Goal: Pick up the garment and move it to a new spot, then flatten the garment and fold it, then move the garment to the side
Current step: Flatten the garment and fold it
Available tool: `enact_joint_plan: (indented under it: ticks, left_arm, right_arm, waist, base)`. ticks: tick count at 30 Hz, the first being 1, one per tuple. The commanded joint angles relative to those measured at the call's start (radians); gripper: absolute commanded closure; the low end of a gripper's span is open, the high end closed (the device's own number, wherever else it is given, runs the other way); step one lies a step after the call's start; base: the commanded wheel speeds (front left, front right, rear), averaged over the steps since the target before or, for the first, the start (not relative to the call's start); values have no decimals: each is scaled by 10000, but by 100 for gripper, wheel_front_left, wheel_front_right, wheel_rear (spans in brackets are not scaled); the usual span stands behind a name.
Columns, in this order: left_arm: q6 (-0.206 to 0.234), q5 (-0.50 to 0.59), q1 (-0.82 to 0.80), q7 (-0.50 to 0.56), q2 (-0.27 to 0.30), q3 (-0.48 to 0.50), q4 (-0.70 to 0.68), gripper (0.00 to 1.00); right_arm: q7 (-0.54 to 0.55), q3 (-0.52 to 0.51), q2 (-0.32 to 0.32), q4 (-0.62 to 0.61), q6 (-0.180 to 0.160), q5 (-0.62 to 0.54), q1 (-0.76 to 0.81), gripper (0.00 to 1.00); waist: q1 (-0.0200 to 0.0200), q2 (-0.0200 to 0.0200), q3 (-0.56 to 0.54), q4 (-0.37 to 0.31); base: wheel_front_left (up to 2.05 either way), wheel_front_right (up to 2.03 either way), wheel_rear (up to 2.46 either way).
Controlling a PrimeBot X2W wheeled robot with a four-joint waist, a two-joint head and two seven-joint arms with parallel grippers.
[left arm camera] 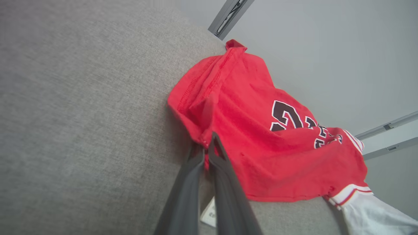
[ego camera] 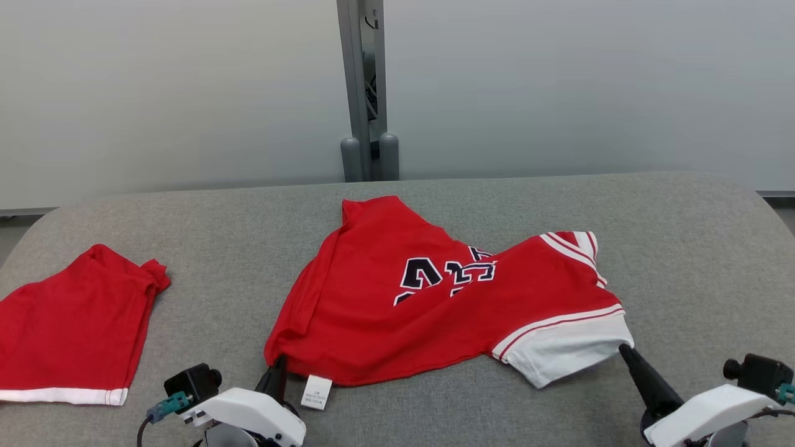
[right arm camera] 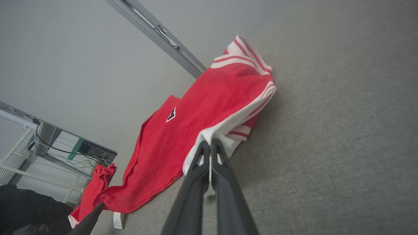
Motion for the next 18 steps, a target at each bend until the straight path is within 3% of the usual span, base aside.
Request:
enact_joint_plan:
  ticks: [1, 10, 18]
  left_arm:
    - [-122, 268, 85, -30, 85, 280, -243, 100]
    - [-453, 1487, 225, -33, 68, 2045, -2428, 100]
    - [-536, 181, -814, 447, 72, 1614, -3265, 100]
  right_arm:
    - [-104, -88, -161, -200, -3, 156, -172, 100]
    - [-279, -312, -538, -771, -2, 143, -1109, 100]
    - [-372, -506, -467, -84, -2, -735, -3013, 100]
  waist:
    - [0, -1, -72, 7]
    - [0, -1, -331, 13]
    - [0, -1, -571, 36]
  base:
    - [0, 0, 0]
    - [0, 0, 0]
    - [0, 0, 0]
